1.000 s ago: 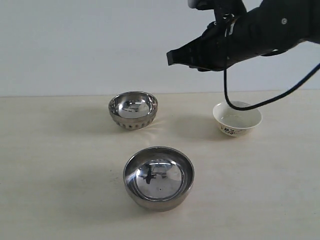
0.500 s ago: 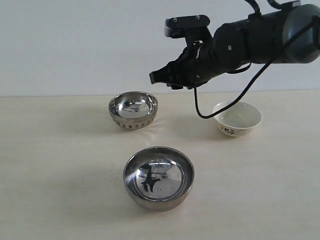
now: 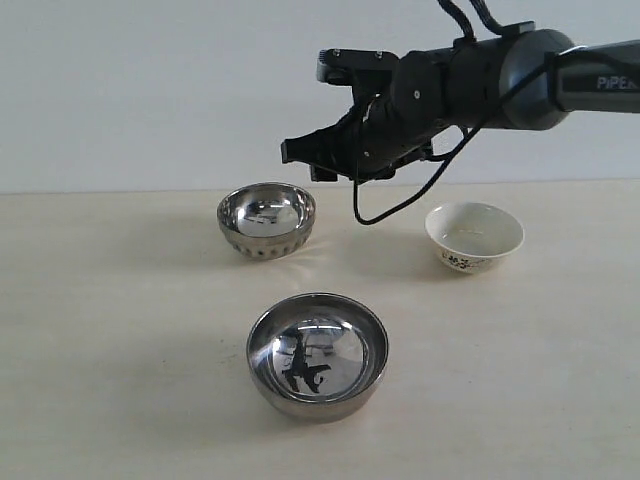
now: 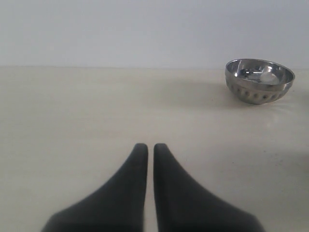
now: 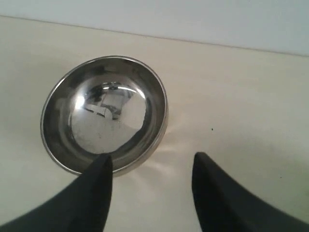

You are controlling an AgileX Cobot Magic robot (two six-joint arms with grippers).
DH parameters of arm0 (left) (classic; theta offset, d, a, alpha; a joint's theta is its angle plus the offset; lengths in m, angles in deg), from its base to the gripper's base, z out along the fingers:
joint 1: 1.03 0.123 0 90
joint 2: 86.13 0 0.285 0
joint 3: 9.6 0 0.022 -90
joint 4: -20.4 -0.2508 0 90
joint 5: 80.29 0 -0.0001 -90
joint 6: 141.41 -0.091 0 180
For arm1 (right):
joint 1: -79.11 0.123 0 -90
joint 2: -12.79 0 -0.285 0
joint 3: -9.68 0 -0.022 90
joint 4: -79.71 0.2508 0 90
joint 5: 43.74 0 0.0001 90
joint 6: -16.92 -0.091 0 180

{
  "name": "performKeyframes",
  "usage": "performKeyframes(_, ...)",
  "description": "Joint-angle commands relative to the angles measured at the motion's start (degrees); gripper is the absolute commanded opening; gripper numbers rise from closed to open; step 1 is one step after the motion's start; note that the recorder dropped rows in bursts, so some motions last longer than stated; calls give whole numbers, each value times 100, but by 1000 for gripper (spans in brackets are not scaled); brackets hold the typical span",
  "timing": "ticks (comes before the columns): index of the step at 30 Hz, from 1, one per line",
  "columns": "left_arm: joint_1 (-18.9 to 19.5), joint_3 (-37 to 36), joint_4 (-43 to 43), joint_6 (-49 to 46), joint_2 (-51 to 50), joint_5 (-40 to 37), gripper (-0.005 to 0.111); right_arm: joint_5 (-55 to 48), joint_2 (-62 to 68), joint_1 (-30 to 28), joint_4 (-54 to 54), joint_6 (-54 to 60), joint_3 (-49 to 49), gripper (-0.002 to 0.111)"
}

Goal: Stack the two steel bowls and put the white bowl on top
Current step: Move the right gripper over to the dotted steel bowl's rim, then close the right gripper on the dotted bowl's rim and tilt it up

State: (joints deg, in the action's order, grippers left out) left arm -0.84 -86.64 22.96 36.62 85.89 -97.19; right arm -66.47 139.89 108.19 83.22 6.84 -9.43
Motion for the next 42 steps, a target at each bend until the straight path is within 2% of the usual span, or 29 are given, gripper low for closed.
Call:
performKeyframes(1, 19, -18, -21, 30, 19, -8, 4, -318, 277, 9, 131, -155, -519, 46)
performKeyframes(15, 19, -18, -21, 30, 19, -8, 4, -409, 1025, 9, 151, -483, -1247, 46)
performKeyframes(37, 19, -18, -21, 30, 19, -8, 4, -55, 1479, 22, 493, -493, -1236, 46)
performKeyframes(42, 19, -18, -21, 30, 19, -8, 4, 287, 1621, 129, 490, -493, -1236, 46)
